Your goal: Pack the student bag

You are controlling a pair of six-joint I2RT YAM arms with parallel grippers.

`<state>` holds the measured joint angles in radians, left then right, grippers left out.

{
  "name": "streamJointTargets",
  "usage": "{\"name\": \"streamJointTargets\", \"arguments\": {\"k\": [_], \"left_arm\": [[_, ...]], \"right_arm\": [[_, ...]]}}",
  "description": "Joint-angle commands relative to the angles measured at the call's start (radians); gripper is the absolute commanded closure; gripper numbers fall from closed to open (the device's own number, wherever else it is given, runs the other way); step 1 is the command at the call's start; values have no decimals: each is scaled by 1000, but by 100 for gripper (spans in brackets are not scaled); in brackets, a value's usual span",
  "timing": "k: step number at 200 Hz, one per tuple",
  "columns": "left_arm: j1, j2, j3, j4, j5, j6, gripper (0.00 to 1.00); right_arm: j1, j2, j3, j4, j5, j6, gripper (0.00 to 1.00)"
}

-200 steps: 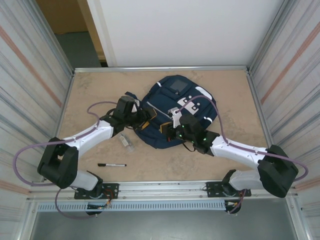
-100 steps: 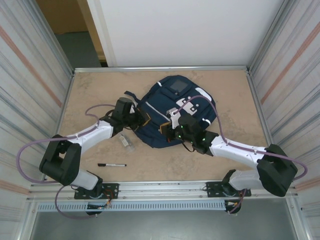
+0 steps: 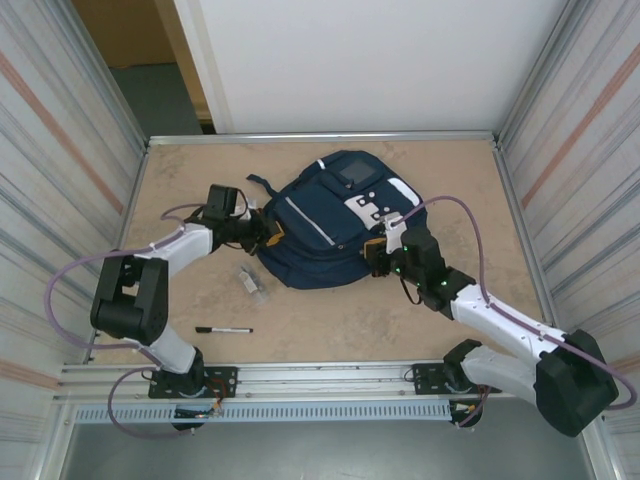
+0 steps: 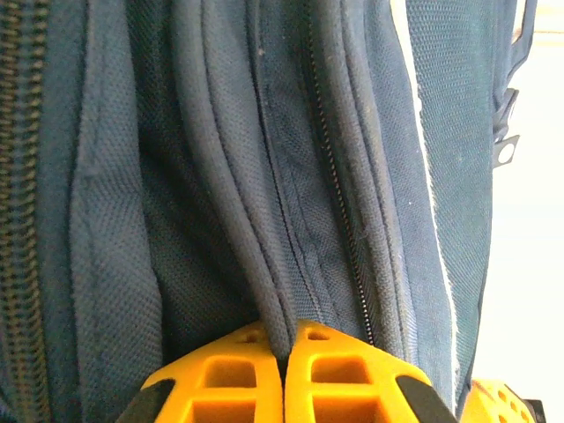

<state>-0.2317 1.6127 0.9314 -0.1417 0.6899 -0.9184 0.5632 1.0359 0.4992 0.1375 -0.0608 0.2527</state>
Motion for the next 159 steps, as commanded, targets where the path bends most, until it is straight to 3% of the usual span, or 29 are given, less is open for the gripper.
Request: {"name": "streamJointTargets", "arguments": {"k": [1, 35, 63, 107, 129, 159], "left_arm": [[55, 28, 87, -102, -22, 136, 100], [68, 30, 98, -142, 9, 183, 100], [68, 20, 81, -148, 20, 197, 100], [47, -7, 64, -155, 64, 205, 100], [34, -67, 52, -164, 89, 191, 62], [3, -188, 56, -251, 2, 208, 54]], "right_arm": [[-80, -29, -54, 7, 75, -27, 100], [-175, 24, -72, 47, 109, -15, 100], [-254, 63, -81, 71, 60, 46, 100], [-292, 51, -51, 22, -61, 42, 88], [-288, -6, 2, -75, -197, -5, 72], [-278, -75, 83, -231, -212, -42, 53]]}}
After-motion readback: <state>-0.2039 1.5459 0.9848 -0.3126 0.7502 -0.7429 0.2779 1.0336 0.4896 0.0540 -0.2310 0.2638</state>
